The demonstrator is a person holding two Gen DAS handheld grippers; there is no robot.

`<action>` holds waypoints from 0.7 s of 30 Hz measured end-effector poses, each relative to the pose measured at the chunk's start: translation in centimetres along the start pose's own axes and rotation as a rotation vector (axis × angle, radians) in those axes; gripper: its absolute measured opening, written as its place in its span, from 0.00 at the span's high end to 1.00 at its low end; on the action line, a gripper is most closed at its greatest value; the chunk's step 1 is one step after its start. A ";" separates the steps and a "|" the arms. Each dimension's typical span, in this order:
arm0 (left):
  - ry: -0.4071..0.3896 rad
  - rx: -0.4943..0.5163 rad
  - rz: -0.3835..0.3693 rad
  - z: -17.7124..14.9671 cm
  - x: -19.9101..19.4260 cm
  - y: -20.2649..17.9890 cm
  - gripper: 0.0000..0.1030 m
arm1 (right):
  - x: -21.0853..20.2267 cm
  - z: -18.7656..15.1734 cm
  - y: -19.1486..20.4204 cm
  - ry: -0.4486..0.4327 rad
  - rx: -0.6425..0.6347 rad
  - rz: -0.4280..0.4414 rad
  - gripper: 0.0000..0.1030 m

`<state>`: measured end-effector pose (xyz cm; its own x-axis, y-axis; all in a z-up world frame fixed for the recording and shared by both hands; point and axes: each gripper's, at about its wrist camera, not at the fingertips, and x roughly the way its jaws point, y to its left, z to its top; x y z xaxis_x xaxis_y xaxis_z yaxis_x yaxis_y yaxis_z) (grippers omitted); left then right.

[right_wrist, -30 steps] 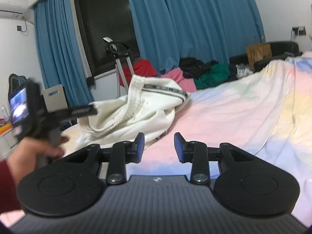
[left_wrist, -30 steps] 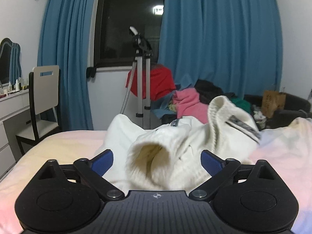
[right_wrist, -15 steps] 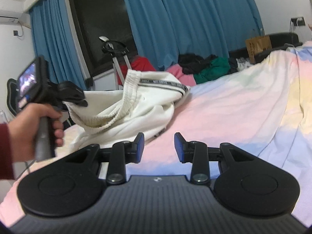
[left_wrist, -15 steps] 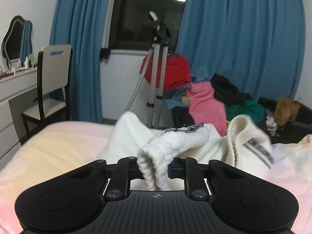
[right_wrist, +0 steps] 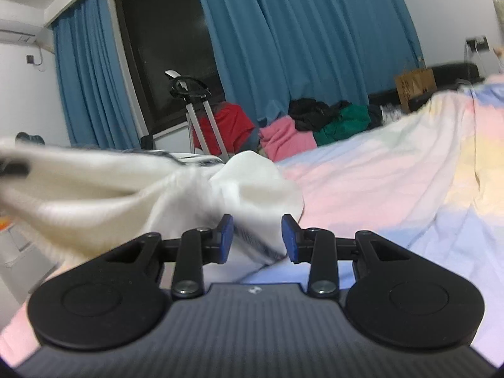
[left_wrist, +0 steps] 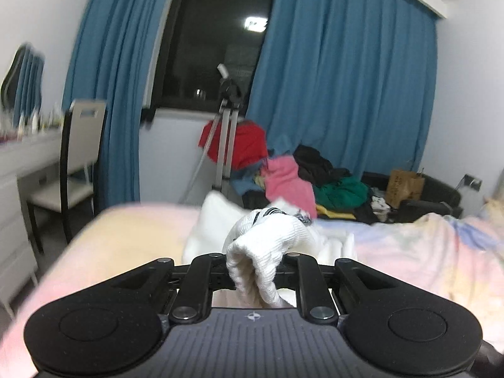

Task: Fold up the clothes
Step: 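Grasp the white garment's cuff with the left gripper while the right gripper grasps another edge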

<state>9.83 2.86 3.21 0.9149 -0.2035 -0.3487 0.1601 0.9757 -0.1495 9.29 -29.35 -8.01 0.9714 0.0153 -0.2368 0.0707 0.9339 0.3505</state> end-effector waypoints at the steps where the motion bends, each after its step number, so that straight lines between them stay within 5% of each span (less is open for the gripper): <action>1: 0.003 -0.010 -0.002 -1.0 -0.9 0.8 0.84 | -0.4 0.1 0.0 0.013 0.020 0.004 0.63; 10: 0.121 -0.127 0.030 -5.8 -2.1 8.0 0.83 | -1.9 -0.3 -0.3 0.160 0.210 0.101 0.63; 13: 0.171 -0.186 0.041 -6.3 -1.3 10.0 0.82 | -0.5 -1.4 -0.7 0.242 0.274 0.115 0.30; 14: 0.184 -0.203 0.047 -6.4 -1.1 10.4 0.82 | 0.0 -2.0 -1.0 0.276 0.301 0.121 0.28; 18: 0.253 -0.202 0.078 -7.1 0.1 11.0 0.77 | 1.8 -4.1 -2.0 0.419 0.404 0.091 0.28; 21: 0.331 -0.150 0.083 -7.6 0.8 10.6 0.68 | 1.5 -3.8 -1.6 0.413 0.417 0.152 0.31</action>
<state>9.43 12.44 -5.67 0.7490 -0.1634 -0.6421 0.0117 0.9722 -0.2337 9.77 -29.42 -12.35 0.8154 0.3527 -0.4589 0.1019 0.6930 0.7137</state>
